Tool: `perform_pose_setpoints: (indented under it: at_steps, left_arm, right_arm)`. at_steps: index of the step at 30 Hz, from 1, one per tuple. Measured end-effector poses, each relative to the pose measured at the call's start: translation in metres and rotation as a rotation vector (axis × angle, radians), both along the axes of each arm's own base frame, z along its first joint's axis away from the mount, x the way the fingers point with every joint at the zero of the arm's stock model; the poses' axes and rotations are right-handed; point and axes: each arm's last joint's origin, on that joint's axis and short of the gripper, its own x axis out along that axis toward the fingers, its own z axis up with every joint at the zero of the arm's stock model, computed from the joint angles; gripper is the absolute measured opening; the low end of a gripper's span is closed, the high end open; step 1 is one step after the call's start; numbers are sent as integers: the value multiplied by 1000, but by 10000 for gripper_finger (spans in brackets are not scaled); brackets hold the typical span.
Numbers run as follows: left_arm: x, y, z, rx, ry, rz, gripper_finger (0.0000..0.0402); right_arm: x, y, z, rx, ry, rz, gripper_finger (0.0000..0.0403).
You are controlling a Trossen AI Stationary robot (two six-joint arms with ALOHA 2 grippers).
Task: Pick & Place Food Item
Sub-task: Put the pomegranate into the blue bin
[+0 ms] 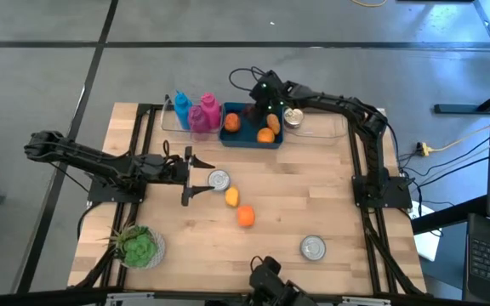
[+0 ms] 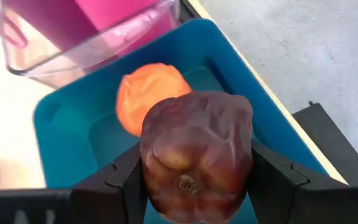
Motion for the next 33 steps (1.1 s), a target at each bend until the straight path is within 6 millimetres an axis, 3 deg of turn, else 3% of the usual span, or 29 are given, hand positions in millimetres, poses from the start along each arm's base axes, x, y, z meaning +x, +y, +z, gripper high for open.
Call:
perform_pose_setpoints:
  at_steps: [22, 29, 33]
  left_arm:
    - [0, 0, 0, 0, 4, -1, 299]
    - [0, 0, -1, 0, 7, -1, 299]
    - [0, 0, -1, 0, 10, -1, 299]
  right_arm:
    - [3, 1, -32, 68, 94, 26, 208]
    - [3, 0, -32, 65, 90, 25, 209]
    - [3, 0, -32, 62, 91, 26, 229]
